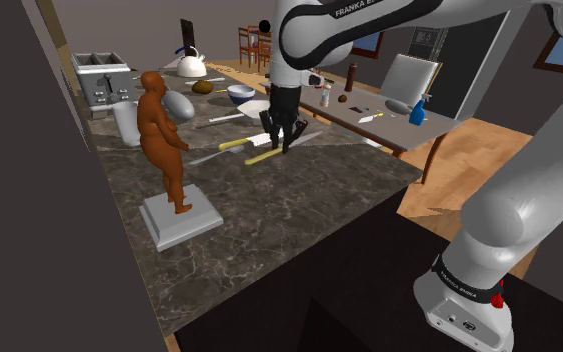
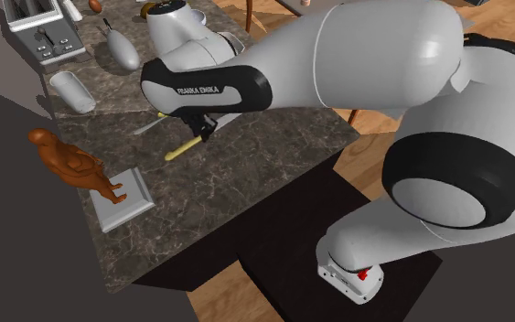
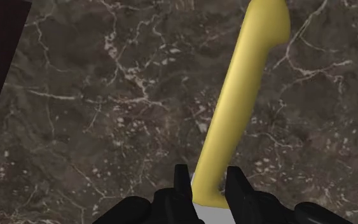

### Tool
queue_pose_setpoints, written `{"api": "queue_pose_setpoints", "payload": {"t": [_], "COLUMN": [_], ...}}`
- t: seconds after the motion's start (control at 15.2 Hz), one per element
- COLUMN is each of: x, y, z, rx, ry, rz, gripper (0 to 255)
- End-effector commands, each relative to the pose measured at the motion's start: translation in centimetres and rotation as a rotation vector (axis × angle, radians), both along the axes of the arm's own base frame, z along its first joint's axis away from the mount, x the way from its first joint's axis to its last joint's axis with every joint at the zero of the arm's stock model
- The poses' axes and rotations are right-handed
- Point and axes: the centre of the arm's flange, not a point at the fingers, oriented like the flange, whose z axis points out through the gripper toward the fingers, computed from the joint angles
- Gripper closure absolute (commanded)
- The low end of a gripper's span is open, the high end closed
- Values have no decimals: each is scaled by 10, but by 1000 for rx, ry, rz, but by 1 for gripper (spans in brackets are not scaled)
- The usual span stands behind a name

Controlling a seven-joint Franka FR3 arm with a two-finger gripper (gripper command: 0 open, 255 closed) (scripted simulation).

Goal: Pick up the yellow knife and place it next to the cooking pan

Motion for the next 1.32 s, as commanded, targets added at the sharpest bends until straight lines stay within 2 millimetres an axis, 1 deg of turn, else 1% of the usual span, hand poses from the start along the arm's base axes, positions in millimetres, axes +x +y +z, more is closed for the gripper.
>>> {"api": "queue_pose_setpoints", "payload": {"t": [0.0,1.12,1.19,1.25], "x": [7,60,62,62], "y": [-24,-242,-251,-251], "z": [-1,-1,-1,-6], "rx": [0,0,0,0], "ry": [0,0,0,0], "rz": [2,2,2,2], "gripper": [255,255,255,255]}}
